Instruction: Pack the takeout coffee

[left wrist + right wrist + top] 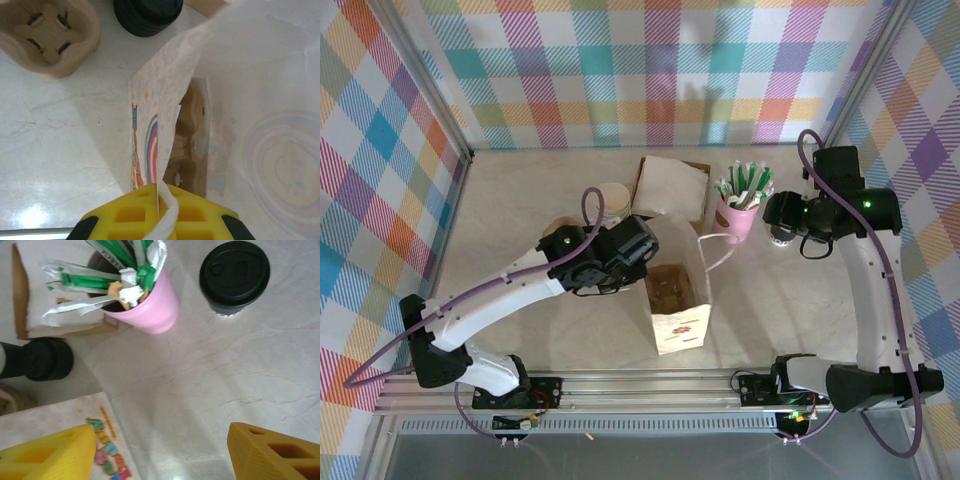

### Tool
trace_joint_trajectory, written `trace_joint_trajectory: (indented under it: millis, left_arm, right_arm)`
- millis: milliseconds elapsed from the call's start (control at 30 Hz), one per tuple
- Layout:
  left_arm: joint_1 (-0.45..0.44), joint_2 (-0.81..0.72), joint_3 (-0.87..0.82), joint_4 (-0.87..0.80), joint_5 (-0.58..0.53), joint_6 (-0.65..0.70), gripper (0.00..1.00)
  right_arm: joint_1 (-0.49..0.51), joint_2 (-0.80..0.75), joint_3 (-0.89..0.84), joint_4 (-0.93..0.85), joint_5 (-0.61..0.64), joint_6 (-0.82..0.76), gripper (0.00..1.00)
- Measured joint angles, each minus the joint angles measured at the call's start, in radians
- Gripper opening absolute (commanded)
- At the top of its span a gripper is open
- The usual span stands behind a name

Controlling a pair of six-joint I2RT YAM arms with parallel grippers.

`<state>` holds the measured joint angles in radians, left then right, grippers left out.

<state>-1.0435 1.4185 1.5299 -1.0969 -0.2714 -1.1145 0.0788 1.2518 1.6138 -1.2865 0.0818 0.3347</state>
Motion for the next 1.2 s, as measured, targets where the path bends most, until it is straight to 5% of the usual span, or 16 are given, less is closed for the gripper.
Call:
trace_joint_trajectory:
  millis: [333, 533, 967, 1200]
  left_arm:
    - [0.182, -0.129, -0.108, 0.077, 0.124, 0.230, 0.08]
    - [0.218, -0.197, -0.172, 0.106, 0.257, 0.337, 0.42]
    - [0.275, -0.232, -0.153, -0.027, 0.389, 0.396, 0.39]
    - [0.325, -0.169, -0.040, -0.058, 0.468, 0.459, 0.47]
  right_arm:
    - [-0.019, 0.117, 0.074, -0.024, 0.091, 0.059, 0.65]
    - [-0.019, 0.121, 0.125, -0.091, 0.109, 0.181, 0.68]
    - [-0.158, 0.215, 0.163, -0.156, 0.126, 0.348, 0.68]
    - [-0.187, 0.456, 0.311, -0.134, 0.036, 0.253, 0.83]
